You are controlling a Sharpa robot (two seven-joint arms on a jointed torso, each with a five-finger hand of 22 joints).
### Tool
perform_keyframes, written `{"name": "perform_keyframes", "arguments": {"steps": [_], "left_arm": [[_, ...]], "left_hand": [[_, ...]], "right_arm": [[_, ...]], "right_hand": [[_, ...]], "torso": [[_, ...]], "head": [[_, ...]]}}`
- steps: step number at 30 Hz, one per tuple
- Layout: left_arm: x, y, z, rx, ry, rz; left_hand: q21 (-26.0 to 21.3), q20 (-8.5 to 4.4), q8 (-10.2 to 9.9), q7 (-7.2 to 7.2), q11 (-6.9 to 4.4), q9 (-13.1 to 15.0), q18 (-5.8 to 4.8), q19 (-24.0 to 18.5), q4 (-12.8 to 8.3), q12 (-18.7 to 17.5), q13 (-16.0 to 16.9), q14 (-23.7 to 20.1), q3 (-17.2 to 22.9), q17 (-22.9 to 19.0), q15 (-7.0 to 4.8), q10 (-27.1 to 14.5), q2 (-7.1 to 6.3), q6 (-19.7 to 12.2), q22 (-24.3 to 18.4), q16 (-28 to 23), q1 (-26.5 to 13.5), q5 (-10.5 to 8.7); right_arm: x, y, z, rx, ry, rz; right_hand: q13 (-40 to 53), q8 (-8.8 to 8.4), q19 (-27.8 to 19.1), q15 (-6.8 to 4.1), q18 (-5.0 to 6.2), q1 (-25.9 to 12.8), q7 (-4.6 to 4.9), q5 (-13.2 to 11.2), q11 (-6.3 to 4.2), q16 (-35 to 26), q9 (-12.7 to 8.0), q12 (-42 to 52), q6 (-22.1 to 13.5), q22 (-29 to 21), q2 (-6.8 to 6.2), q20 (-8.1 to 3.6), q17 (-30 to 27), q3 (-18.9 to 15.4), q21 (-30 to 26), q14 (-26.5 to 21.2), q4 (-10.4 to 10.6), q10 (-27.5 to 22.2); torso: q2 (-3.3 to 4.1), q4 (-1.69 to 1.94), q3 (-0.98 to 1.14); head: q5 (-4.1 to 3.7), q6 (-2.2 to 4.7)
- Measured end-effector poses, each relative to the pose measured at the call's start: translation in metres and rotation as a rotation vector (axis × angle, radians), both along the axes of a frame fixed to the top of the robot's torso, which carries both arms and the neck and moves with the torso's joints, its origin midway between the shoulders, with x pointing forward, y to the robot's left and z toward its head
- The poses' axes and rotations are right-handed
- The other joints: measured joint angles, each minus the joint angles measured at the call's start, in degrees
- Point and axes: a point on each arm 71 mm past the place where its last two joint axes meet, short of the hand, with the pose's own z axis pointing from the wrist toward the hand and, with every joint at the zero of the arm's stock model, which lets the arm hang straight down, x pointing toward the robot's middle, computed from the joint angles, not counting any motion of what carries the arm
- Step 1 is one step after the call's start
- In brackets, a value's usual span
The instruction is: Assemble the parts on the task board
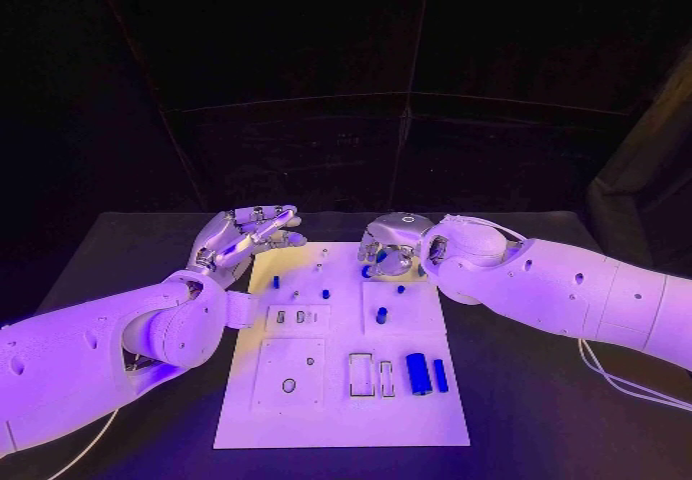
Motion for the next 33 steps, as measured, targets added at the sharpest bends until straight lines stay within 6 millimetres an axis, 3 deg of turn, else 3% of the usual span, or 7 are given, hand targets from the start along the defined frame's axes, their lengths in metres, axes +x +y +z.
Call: {"name": "perform_keyframes", "arguments": {"steps": [14, 27, 33], "left_arm": [[0.0013, 0.0005, -0.0011, 0.002, 0.005, -0.003], [0.002, 0.0022, -0.0016, 0.003, 0.007, -0.003], [0.0021, 0.0025, -0.0018, 0.003, 0.008, -0.004]], "left_hand": [[-0.26, 0.21, -0.45, 0.0, 0.0, -0.05, 0.0, 0.21, -0.32, -0.67, 0.01, 0.2, -0.32, 0.2, 0.2, 0.0, 0.23, 0.0, -0.23, -0.29, -0.23, 0.0], [-0.26, 0.21, -0.45, 0.0, 0.0, -0.05, -0.01, 0.2, -0.31, -0.67, 0.01, 0.2, -0.32, 0.25, 0.21, 0.0, 0.44, 0.0, -0.28, -0.29, -0.44, 0.0], [-0.26, 0.21, -0.45, 0.0, 0.0, -0.04, -0.01, 0.2, -0.31, -0.67, 0.02, 0.2, -0.31, 0.24, 0.2, 0.0, 0.44, 0.0, -0.28, -0.29, -0.44, 0.0]], "right_arm": [[0.0022, 0.0013, -0.0037, -0.045, 0.015, -0.007], [0.0038, 0.0012, -0.0051, -0.062, 0.017, -0.014], [0.0047, 0.0037, -0.0059, -0.066, 0.021, -0.012]], "right_hand": [[0.0, 0.0, -0.01, 0.22, 0.0, 0.46, 0.0, 0.0, 0.01, 2.36, -0.01, 0.0, 0.0, 3.17, 0.46, 0.02, 2.19, 1.4, 2.87, -0.22, 0.38, 0.0], [-0.01, 0.0, -0.2, 0.43, -0.01, 0.69, 0.0, -0.33, 0.01, 4.09, 0.07, 0.0, 0.0, 4.88, 0.69, 0.21, 3.64, 3.21, 4.47, -0.02, 0.77, 0.0], [-0.01, 0.0, -0.2, 0.43, 0.0, 1.29, 0.02, -3.04, -0.1, 5.9, 0.15, 0.0, 0.64, 7.59, 1.3, 0.21, 5.49, 5.13, 6.84, -0.02, 1.69, 0.75]], "torso": [[0.65, 0.43, -0.21], [0.92, 0.47, -0.23], [1.04, 0.55, -0.28]], "head": [[-0.22, -0.49], [-0.6, -0.74], [-0.63, -0.88]]}}
